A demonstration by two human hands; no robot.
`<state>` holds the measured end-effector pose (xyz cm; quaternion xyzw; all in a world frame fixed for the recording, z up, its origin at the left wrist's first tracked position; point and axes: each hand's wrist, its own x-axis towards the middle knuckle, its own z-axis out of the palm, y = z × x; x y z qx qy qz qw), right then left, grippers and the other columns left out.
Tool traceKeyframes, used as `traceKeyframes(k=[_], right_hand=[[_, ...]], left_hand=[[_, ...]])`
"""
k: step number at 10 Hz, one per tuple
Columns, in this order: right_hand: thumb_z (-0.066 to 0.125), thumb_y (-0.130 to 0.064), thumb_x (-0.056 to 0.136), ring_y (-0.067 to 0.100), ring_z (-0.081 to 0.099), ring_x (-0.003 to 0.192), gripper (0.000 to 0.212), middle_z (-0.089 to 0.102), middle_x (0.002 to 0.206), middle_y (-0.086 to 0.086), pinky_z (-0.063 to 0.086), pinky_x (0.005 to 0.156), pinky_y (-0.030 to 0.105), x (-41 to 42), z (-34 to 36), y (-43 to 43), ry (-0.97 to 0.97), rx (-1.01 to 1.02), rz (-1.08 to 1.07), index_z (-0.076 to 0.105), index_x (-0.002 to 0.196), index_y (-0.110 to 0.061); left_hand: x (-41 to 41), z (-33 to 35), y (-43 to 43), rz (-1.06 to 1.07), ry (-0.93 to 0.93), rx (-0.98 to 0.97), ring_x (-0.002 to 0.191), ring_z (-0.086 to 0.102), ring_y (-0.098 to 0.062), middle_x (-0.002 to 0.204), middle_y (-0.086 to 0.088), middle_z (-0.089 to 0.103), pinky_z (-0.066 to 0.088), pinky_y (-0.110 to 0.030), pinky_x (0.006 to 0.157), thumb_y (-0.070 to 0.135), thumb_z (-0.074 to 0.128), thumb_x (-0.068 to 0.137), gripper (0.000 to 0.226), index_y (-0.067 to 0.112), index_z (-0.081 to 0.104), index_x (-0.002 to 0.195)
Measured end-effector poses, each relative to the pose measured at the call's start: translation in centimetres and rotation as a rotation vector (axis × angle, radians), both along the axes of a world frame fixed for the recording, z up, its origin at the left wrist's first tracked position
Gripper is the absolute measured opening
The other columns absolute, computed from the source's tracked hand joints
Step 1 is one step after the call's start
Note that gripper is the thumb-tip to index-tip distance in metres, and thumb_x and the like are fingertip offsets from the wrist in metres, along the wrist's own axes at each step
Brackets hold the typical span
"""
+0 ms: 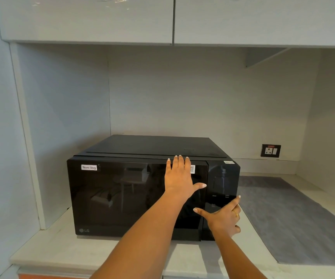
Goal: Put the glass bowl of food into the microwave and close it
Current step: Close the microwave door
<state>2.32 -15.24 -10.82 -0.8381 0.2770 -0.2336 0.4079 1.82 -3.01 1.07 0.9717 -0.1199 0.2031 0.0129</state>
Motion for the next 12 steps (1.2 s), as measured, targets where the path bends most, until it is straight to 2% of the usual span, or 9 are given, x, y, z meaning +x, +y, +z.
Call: traceKeyframes(k=[6, 8, 9, 10, 11, 12], right_hand=[[0.083, -0.056, 0.043, 0.04, 0.027, 0.136, 0.137, 0.024, 0.151, 0.017, 0.032, 0.103, 0.061, -0.1, 0.3, 0.0, -0.009, -0.003, 0.018, 0.0, 0.145, -0.016], [0.083, -0.045, 0.055, 0.04, 0.028, 0.135, 0.124, 0.026, 0.15, 0.018, 0.034, 0.102, 0.059, -0.6, 0.7, -0.6, -0.028, 0.013, 0.086, 0.003, 0.144, -0.011], [0.08, -0.037, 0.065, 0.04, 0.029, 0.135, 0.113, 0.027, 0.149, 0.018, 0.037, 0.103, 0.053, -1.0, 1.1, -1.3, -0.04, 0.031, 0.136, 0.005, 0.144, -0.009], [0.076, -0.034, 0.071, 0.039, 0.03, 0.136, 0.106, 0.026, 0.15, 0.018, 0.036, 0.105, 0.049, -1.5, 1.5, -2.0, 0.02, 0.01, 0.201, 0.004, 0.145, -0.008], [0.072, -0.04, 0.074, 0.036, 0.027, 0.138, 0.104, 0.022, 0.153, 0.015, 0.034, 0.108, 0.045, -2.6, 2.5, -2.2, 0.156, -0.087, 0.261, 0.003, 0.144, -0.007], [0.067, -0.048, 0.075, 0.033, 0.024, 0.14, 0.098, 0.018, 0.154, 0.013, 0.033, 0.109, 0.043, -3.5, 3.8, -2.2, 0.286, -0.284, 0.348, 0.009, 0.144, -0.01]], left_hand=[[0.0, 0.1, 0.1, -0.006, 0.016, -0.018, 0.147, -0.001, -0.028, 0.159, -0.013, 0.005, 0.0, -0.046, 0.119, 0.069, 0.041, 0.083, 0.097, 0.01, 0.003, 0.15], [-0.1, -0.3, 0.5, -0.017, 0.019, -0.013, 0.147, -0.002, -0.027, 0.159, -0.013, 0.004, -0.001, -0.045, 0.119, 0.068, 0.039, 0.084, 0.096, 0.01, 0.001, 0.15], [-0.6, -0.5, 0.6, -0.017, 0.017, -0.013, 0.147, -0.003, -0.027, 0.16, -0.012, 0.003, -0.001, -0.044, 0.119, 0.067, 0.037, 0.085, 0.095, 0.009, -0.001, 0.15], [-0.9, -0.2, 1.0, -0.031, 0.052, -0.027, 0.147, -0.004, -0.025, 0.16, -0.01, 0.001, 0.0, -0.043, 0.119, 0.066, 0.035, 0.087, 0.092, 0.009, -0.001, 0.15], [-1.4, 0.2, 1.7, -0.072, 0.097, -0.055, 0.147, -0.005, -0.024, 0.16, -0.009, 0.0, 0.001, -0.042, 0.119, 0.063, 0.036, 0.088, 0.089, 0.011, 0.0, 0.15], [-1.8, 0.5, 2.8, -0.125, 0.154, -0.077, 0.147, -0.004, -0.022, 0.16, -0.008, 0.0, 0.002, -0.043, 0.119, 0.06, 0.039, 0.089, 0.086, 0.012, 0.001, 0.15]])
